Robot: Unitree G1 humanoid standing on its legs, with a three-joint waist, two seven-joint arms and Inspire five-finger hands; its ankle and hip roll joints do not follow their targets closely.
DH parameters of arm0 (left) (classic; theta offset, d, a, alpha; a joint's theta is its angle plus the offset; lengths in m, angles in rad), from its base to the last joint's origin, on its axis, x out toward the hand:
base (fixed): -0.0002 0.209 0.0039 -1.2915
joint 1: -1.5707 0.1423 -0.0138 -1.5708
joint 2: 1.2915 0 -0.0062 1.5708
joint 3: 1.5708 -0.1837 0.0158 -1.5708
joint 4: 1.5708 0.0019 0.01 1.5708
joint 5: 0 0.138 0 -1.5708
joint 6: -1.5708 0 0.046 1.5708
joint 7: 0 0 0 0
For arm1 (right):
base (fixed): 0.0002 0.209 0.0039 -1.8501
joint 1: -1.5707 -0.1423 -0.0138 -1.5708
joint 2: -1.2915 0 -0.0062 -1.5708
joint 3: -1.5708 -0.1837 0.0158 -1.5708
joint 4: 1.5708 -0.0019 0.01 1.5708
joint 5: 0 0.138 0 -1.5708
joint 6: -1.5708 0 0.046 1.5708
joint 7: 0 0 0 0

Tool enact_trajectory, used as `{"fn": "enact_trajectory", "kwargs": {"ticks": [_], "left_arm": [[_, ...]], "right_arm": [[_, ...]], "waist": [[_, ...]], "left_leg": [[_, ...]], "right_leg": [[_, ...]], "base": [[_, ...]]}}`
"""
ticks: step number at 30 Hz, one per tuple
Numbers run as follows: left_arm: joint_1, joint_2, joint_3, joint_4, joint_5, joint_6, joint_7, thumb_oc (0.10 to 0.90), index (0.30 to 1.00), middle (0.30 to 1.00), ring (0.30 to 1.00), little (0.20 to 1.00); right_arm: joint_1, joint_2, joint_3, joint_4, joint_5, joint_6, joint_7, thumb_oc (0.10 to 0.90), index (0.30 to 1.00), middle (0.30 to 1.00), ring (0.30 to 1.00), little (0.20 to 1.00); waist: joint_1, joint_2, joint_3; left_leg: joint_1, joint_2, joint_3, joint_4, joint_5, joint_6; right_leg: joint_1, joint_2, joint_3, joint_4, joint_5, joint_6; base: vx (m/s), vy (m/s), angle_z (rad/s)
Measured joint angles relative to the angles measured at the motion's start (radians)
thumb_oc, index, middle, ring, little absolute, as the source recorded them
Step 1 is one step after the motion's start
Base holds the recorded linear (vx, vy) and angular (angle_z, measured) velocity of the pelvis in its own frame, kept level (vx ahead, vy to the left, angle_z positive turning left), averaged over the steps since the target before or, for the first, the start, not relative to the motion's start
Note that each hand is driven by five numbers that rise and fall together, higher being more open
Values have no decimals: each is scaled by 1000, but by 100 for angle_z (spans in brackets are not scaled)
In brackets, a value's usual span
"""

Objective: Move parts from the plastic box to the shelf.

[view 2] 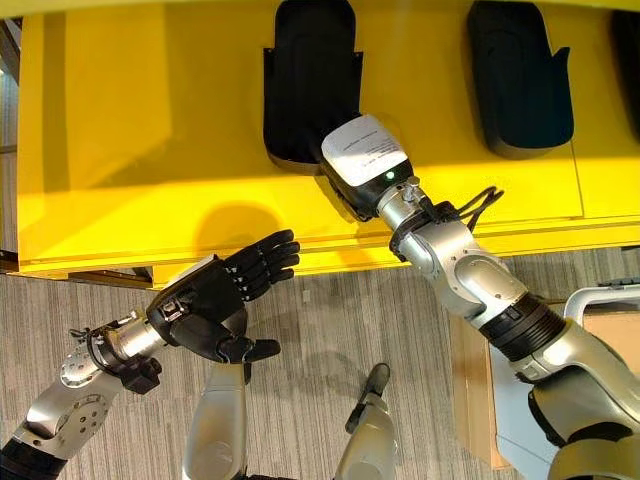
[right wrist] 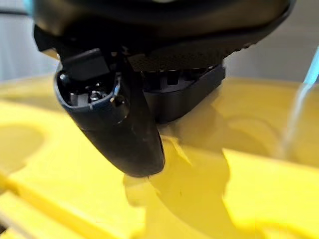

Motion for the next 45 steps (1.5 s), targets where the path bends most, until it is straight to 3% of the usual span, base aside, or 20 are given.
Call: {"fn": "enact_trajectory", "kwargs": {"ticks": [7,13,23,28,36,39,45], "left_arm": [[-5,0,1,0,-2,2,1,900,1000,1000,1000,1000],[-16,-6,-4,-1,-6,21,22,900,1000,1000,1000,1000],[-24,-9,-10,-2,-7,21,40,900,1000,1000,1000,1000],[-19,-16,-10,-2,-7,21,62,900,1000,1000,1000,1000],[18,-56,-11,-10,-7,17,99,900,1000,1000,1000,1000],[54,-63,4,-35,-7,9,126,900,1000,1000,1000,1000],[77,-104,26,-48,-7,-10,158,900,1000,1000,1000,1000]], "right_arm": [[51,51,-85,24,-39,-6,-164,900,1000,1000,1000,1000],[76,91,-174,23,-77,-45,-301,900,1000,1000,1000,1000],[76,92,-178,8,-77,-37,-300,900,1000,1000,1000,1000],[84,91,-184,-43,-31,24,-300,900,1000,1000,1000,1000],[297,98,-372,-173,82,68,-342,900,1000,1000,1000,1000],[491,115,-505,-262,87,63,-397,900,1000,1000,1000,1000],[695,98,-618,-414,143,-82,-432,900,1000,1000,1000,1000]], "waist": [[-10,5,1],[-15,44,2],[-32,73,2],[-44,78,2],[-86,89,3],[-117,92,3],[-183,99,3]], "left_leg": [[-1,-1,2,0,-4,0],[2,-2,4,-2,-5,-5],[4,-13,11,-3,-4,-5],[6,-17,21,-2,-5,-3],[11,-17,39,-1,-11,6],[21,-16,53,-7,-12,7],[25,-3,86,-20,-11,5]], "right_leg": [[-3,0,4,-1,-6,-2],[-5,0,10,1,-11,-2],[-27,-16,23,36,-24,4],[-44,-22,42,52,-28,5],[-60,-28,61,69,-33,-1],[-68,-29,76,69,-34,-3],[-104,-24,113,80,-35,2]], "base": [[-5,60,0],[-15,57,-2],[-10,50,0],[5,54,-4],[16,74,-4],[3,32,-10],[-4,23,-15]]}}
